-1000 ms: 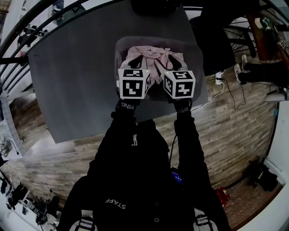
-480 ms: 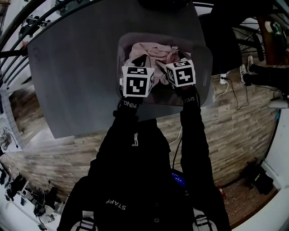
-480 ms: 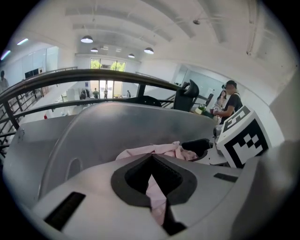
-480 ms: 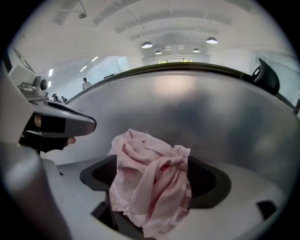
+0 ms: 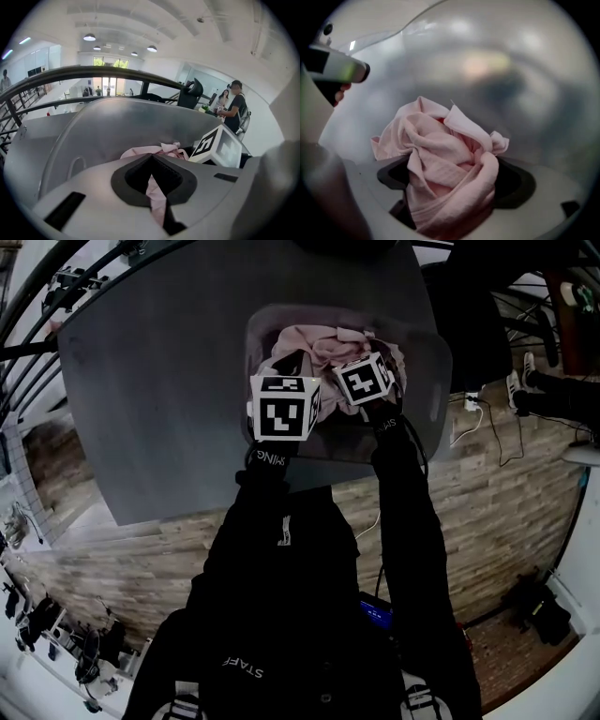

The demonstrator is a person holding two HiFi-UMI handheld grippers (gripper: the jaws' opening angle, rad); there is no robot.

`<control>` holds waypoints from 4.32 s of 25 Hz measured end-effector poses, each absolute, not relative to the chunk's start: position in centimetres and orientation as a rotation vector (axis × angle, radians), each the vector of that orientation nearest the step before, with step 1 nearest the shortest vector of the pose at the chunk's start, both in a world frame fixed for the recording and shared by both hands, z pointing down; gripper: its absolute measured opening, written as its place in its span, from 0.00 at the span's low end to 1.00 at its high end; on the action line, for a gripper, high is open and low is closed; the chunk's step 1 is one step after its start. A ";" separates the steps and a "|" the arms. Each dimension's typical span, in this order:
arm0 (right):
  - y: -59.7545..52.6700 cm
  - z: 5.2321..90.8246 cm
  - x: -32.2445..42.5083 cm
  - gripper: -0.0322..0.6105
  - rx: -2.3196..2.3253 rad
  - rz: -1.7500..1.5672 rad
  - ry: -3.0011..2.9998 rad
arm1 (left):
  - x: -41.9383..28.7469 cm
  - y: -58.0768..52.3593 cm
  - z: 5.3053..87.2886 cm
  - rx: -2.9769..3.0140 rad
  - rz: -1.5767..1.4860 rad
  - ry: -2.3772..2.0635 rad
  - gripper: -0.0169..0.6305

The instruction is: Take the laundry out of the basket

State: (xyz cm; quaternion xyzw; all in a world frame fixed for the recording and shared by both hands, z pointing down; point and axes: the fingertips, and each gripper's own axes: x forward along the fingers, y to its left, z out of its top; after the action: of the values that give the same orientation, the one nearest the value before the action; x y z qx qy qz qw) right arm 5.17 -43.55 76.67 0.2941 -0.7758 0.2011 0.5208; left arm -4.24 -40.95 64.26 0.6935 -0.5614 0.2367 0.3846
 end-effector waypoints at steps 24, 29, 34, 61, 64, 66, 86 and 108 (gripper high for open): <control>-41.2 65.1 4.2 0.35 0.801 0.497 -2.013 | -6.2 -37.4 53.1 1.883 0.372 -1.556 0.03; -40.2 58.9 4.8 0.35 0.941 0.446 -2.109 | -7.0 -35.9 49.5 1.924 0.320 -1.593 0.03; -39.6 52.4 5.5 0.35 1.101 0.384 -2.193 | -7.7 -34.9 46.5 1.961 0.277 -1.630 0.03; -34.3 27.8 7.6 0.35 1.696 -0.143 -2.305 | -8.1 -32.9 28.5 2.281 0.021 -1.832 0.03; -34.0 26.5 7.9 0.35 1.721 -0.199 -2.299 | -7.7 -32.8 27.0 2.312 -0.007 -1.849 0.03; -33.7 25.7 8.1 0.35 1.738 -0.235 -2.299 | -7.5 -32.7 26.2 2.327 -0.023 -1.861 0.03; -32.7 21.9 8.4 0.35 1.801 -0.394 -2.303 | -7.6 -32.3 23.2 2.396 -0.080 -1.962 0.03; -32.4 22.3 8.7 0.35 1.810 -0.378 -2.306 | -7.2 -32.0 23.6 2.401 -0.067 -1.947 0.03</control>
State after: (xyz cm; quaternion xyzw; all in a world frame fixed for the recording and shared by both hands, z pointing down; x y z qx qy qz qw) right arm 8.74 -32.37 22.34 0.6097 -0.7768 -0.1274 0.0929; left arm -7.19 -32.05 23.58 0.7764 -0.6294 -0.0216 0.0248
